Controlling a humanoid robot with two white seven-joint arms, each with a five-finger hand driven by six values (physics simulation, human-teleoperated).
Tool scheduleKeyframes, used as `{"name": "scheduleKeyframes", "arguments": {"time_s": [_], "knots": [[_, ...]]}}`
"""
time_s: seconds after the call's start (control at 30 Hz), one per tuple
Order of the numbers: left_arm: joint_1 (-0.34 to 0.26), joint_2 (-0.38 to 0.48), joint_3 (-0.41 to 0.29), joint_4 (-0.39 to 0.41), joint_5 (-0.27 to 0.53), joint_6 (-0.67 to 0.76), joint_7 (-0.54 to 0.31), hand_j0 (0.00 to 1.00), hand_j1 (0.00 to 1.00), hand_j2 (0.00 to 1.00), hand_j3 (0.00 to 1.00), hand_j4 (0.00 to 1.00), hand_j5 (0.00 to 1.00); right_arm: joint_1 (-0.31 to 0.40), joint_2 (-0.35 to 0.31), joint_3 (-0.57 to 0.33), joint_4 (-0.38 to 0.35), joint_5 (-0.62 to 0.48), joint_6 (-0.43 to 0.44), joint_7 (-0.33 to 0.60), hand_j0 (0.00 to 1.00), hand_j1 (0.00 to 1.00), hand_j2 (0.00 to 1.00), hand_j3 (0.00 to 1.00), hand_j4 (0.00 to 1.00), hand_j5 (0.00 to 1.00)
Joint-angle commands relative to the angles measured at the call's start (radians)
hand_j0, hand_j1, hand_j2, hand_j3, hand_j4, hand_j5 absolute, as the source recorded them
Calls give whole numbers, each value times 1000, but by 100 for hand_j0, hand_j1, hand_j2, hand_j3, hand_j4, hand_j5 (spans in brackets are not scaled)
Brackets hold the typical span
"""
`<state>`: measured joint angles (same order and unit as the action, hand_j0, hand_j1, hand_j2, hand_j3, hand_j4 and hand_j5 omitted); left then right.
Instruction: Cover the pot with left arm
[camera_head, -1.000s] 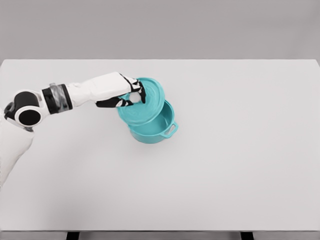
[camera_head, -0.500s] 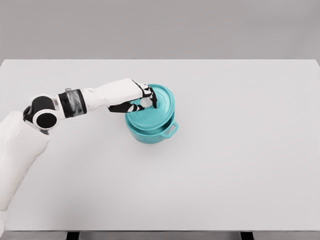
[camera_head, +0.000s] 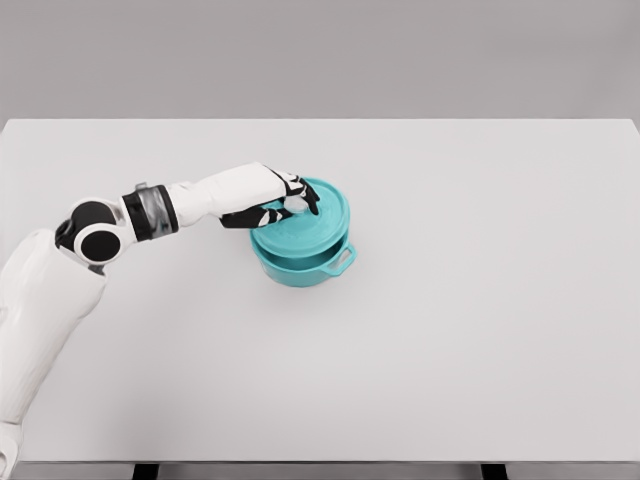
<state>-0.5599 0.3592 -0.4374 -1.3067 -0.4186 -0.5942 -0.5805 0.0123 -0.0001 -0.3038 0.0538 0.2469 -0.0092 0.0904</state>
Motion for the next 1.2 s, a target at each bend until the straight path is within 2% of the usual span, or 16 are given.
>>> {"name": "scheduleKeyframes", "arguments": {"time_s": [0.0, 0.23, 0.3, 0.37, 0.43, 0.6, 1.17], "knots": [[0, 4, -6, 4, -57, -17, -30, 44, 44, 44, 44, 44, 44, -2, 0, 0, 0, 0, 0, 0, 100, 100, 100, 100, 100, 100], [17, 10, -3, -12, -54, -17, -30, 45, 45, 45, 45, 45, 45, -2, 0, 0, 0, 0, 0, 0, 100, 100, 100, 100, 100, 100], [17, 12, -3, -31, -54, -17, -30, 47, 47, 47, 47, 47, 47, 0, 0, 0, 1, 0, 0, 0, 100, 100, 100, 100, 100, 100], [17, 12, -3, -36, -52, -17, -30, 54, 54, 54, 54, 54, 54, 0, 0, 0, 1, 0, 0, 0, 100, 100, 100, 100, 100, 100], [34, 12, -1, -74, -54, -17, -30, 57, 57, 57, 57, 57, 57, 0, 0, 0, 0, 0, 0, 0, 100, 100, 100, 100, 100, 100], [34, 12, 3, -75, -55, -17, -30, 67, 67, 67, 67, 67, 67, -2, 0, 0, 0, 0, 0, 0, 100, 100, 100, 100, 100, 100], [28, 12, 8, -75, -54, -17, -30, 81, 81, 81, 81, 81, 81, 0, 0, 0, 1, 0, 0, 0, 100, 100, 100, 100, 100, 100]]}}
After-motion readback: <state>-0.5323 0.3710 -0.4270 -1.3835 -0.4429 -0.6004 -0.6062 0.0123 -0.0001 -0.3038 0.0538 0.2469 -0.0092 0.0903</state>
